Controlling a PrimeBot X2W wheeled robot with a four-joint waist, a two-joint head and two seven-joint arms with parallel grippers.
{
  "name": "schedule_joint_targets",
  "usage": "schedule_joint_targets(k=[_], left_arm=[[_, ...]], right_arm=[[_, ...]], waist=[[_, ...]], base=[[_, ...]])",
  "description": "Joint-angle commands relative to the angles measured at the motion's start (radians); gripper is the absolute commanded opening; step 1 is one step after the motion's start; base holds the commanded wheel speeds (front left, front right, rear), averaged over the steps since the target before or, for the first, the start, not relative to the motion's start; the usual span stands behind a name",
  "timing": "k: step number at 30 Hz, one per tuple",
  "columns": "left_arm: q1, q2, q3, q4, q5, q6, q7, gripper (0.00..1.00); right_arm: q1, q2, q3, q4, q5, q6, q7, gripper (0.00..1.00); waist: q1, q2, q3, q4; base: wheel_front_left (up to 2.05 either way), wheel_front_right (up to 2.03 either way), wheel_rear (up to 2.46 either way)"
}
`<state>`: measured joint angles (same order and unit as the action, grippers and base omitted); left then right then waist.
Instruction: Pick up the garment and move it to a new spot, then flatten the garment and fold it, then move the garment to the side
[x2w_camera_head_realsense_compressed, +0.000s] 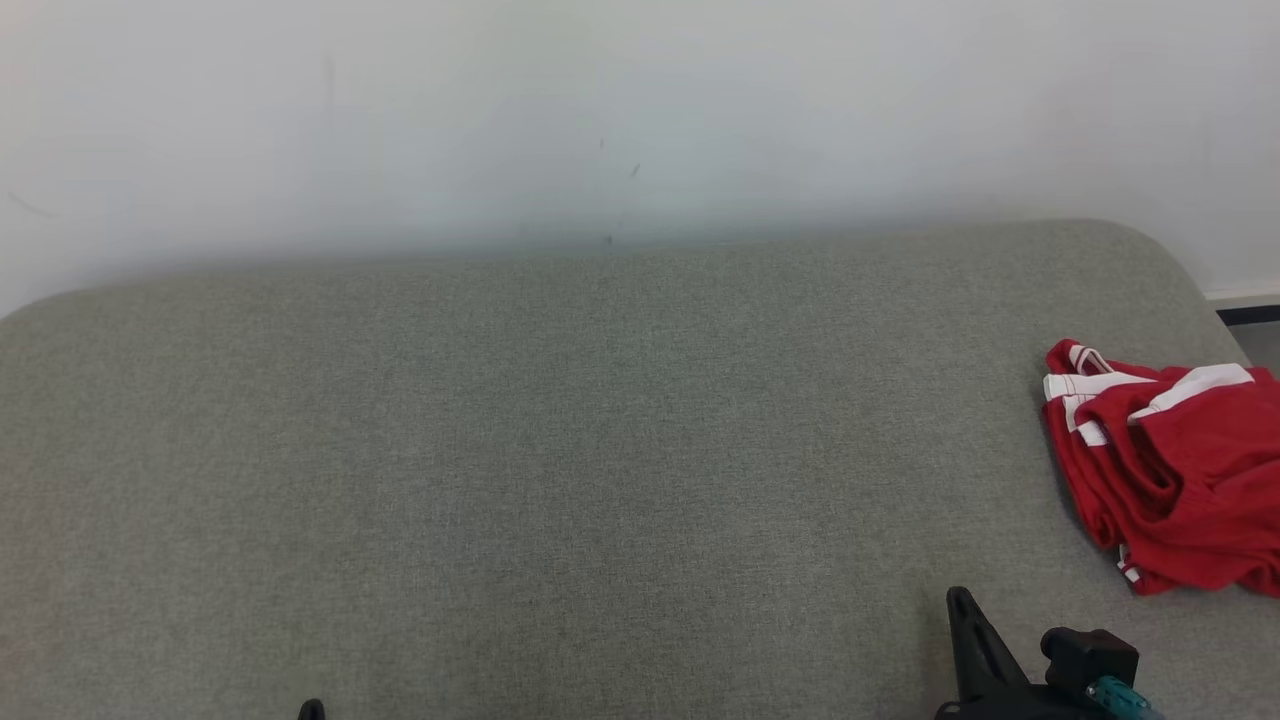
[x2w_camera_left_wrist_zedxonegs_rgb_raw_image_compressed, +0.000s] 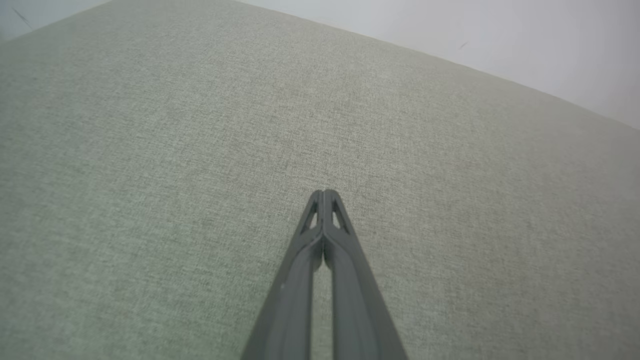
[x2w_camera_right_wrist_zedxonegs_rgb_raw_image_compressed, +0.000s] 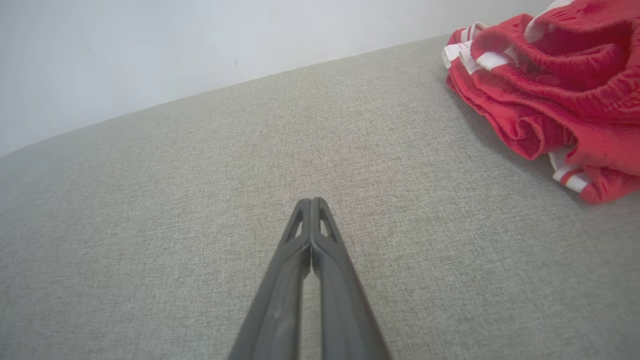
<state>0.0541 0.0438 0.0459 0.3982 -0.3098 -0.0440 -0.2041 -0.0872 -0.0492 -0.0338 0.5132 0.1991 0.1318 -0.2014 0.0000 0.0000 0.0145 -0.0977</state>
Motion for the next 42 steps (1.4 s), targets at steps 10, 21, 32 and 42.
schedule_joint_targets(k=[10,21,32,42], left_arm=[[-0.045,0.004,0.011,-0.043,-0.198,-0.015,0.042,0.0],[-0.064,0.004,0.019,-0.062,-0.373,-0.027,0.086,0.0],[-0.08,0.005,0.027,-0.077,-0.515,-0.036,0.121,0.0],[-0.094,0.006,0.034,-0.09,-0.643,-0.044,0.153,0.0]], right_arm=[[-0.017,-0.001,-0.009,-0.061,0.217,0.0,0.042,0.0],[-0.018,-0.001,-0.02,-0.096,0.406,0.0,0.084,0.0],[-0.02,-0.001,-0.029,-0.123,0.56,-0.001,0.119,0.0],[-0.022,-0.001,-0.037,-0.148,0.698,-0.001,0.151,0.0]], waist=[[0.0,0.0,-0.001,0.009],[0.0,0.0,-0.002,0.018],[0.0,0.0,-0.003,0.026],[0.0,0.0,-0.004,0.035]], base=[[0.0,0.0,0.0],[0.0,0.0,0.0],[0.0,0.0,0.0],[0.0,0.0,0.0]])
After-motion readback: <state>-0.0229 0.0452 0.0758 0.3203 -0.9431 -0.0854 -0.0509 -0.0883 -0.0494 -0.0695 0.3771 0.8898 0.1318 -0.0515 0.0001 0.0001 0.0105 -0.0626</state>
